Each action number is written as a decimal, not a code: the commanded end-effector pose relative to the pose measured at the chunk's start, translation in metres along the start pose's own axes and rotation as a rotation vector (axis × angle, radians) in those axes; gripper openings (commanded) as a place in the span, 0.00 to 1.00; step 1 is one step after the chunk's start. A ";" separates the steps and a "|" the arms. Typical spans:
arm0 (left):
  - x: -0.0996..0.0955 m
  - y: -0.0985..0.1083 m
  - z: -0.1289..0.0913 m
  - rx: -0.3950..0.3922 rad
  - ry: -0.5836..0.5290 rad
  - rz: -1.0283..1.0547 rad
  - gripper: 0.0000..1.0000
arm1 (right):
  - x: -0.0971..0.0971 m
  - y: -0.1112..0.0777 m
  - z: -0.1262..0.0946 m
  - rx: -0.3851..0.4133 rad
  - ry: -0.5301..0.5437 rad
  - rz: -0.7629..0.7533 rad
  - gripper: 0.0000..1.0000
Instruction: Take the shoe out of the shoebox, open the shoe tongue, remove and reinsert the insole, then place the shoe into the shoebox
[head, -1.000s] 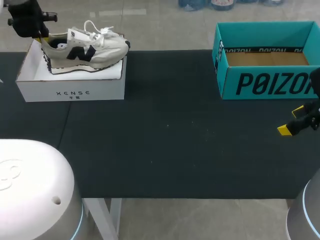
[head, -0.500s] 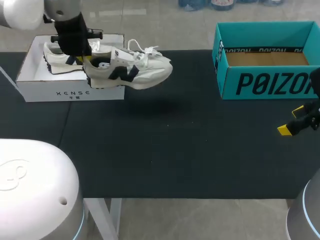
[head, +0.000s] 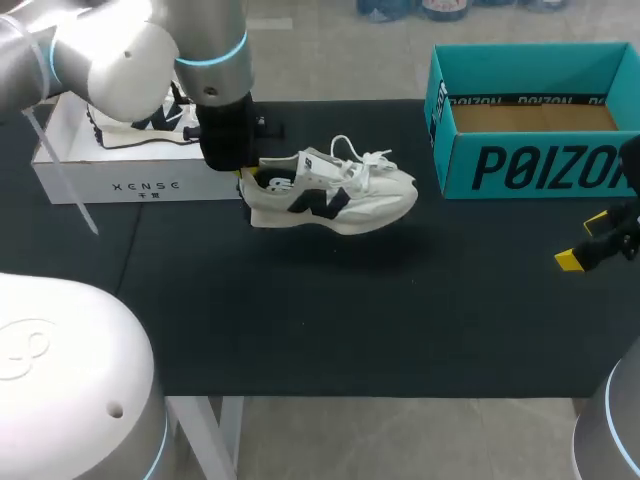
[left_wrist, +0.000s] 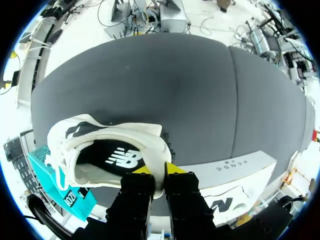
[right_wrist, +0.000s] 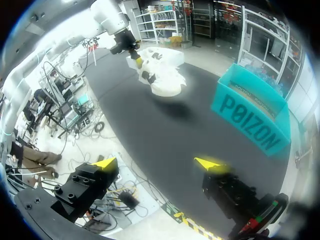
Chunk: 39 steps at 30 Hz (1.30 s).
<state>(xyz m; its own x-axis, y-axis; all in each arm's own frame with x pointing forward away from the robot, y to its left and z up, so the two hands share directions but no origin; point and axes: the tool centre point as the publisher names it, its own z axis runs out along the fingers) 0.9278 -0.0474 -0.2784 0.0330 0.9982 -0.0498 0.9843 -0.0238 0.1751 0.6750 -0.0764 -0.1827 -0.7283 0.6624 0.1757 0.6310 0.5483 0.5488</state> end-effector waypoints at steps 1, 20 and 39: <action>-0.032 -0.007 0.024 0.004 0.016 -0.002 0.00 | 0.003 -0.004 -0.001 -0.005 -0.007 0.001 1.00; -0.065 -0.053 0.057 0.055 0.027 0.023 0.00 | 0.003 -0.004 -0.001 -0.005 -0.007 0.001 1.00; -0.067 -0.075 0.075 0.041 0.084 0.036 0.10 | 0.003 -0.004 -0.001 -0.005 -0.007 0.001 1.00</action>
<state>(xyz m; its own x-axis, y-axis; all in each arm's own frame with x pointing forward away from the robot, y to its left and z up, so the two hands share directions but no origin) 0.8688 -0.1119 -0.3551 0.0577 0.9979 0.0289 0.9899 -0.0609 0.1283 0.6750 -0.0763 -0.1827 -0.7284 0.6623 0.1756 0.6310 0.5483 0.5489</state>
